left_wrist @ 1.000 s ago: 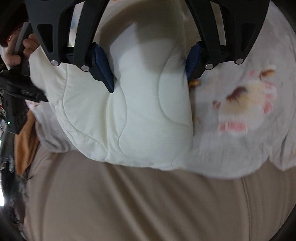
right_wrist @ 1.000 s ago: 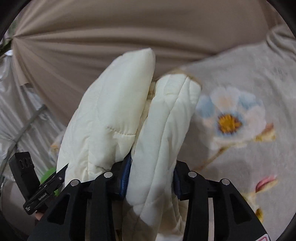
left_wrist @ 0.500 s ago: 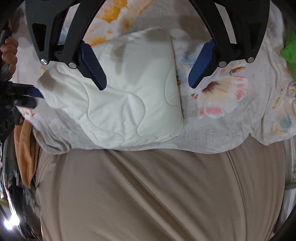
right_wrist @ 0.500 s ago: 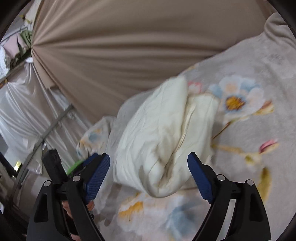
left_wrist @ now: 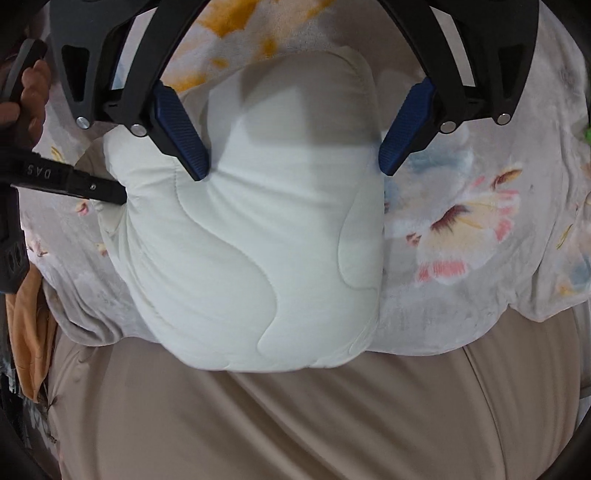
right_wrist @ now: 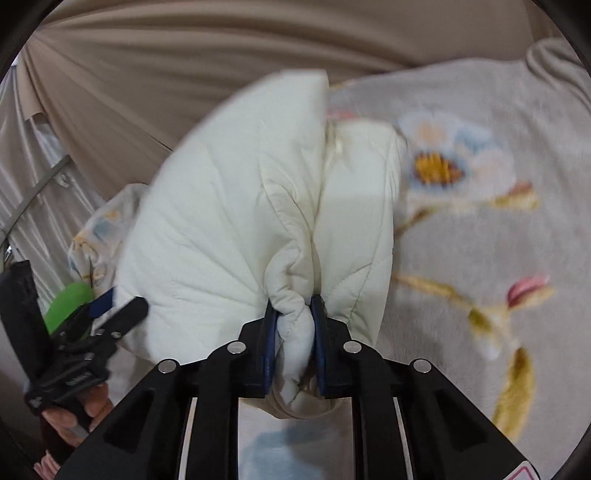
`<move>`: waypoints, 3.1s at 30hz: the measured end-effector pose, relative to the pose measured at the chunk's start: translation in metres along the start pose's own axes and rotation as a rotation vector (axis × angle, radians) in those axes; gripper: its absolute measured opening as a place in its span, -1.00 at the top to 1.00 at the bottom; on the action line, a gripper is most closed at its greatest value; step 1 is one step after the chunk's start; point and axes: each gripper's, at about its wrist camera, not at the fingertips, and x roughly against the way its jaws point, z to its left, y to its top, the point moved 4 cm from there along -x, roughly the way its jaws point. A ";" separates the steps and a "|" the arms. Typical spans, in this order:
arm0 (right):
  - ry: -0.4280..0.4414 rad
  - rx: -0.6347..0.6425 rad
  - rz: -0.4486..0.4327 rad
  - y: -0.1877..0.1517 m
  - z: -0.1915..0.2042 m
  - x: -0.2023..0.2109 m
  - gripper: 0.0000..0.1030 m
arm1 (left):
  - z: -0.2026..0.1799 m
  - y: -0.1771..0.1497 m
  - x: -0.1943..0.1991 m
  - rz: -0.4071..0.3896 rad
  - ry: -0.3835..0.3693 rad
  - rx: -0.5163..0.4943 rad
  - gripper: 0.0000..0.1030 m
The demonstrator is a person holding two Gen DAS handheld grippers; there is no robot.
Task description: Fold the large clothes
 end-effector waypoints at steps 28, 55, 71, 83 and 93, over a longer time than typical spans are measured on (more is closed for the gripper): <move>-0.300 0.175 -0.137 0.093 0.050 -0.032 0.78 | 0.025 0.059 -0.027 -0.061 0.051 0.082 -0.82; -0.301 0.125 -0.209 -0.015 0.056 0.082 -0.32 | 0.009 -0.021 0.079 -0.131 0.171 0.015 -0.90; -0.419 0.129 -0.174 -0.122 0.040 0.088 -0.34 | -0.034 -0.084 0.080 -0.085 0.213 -0.002 -0.90; -0.273 0.138 -0.201 -0.041 0.062 0.091 0.72 | 0.020 -0.020 0.063 -0.106 0.215 0.124 -0.90; -0.480 0.244 -0.068 -0.040 0.042 0.007 0.69 | 0.035 -0.032 0.008 -0.002 0.257 0.109 -0.91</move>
